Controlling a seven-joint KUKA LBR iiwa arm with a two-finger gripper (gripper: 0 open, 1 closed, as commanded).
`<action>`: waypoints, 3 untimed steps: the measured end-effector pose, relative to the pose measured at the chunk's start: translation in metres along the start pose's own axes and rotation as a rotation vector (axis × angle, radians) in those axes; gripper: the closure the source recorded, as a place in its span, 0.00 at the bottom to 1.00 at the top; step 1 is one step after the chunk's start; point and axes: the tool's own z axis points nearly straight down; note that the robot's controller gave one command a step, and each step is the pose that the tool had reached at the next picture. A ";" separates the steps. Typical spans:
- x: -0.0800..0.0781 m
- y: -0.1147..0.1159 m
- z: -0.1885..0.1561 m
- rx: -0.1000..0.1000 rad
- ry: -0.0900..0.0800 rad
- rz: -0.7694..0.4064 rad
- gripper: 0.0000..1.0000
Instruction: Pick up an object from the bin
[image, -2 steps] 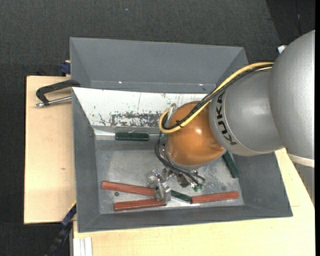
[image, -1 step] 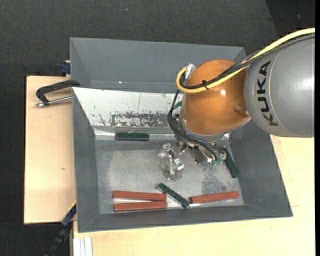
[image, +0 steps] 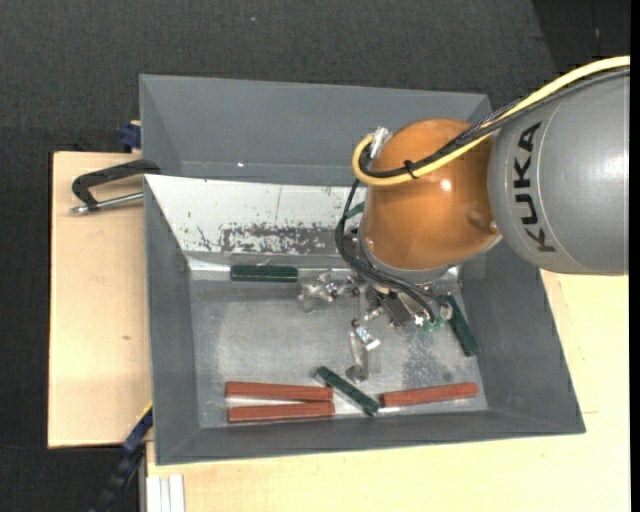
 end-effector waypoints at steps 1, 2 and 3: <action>0.000 0.000 0.000 0.000 0.000 0.000 0.00; 0.003 -0.003 0.030 0.002 -0.004 -0.070 0.00; 0.008 -0.011 0.096 0.001 -0.002 -0.185 0.00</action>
Offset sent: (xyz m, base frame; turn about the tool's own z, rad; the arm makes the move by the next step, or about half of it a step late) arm -0.0098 -0.0189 -0.1290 -0.2718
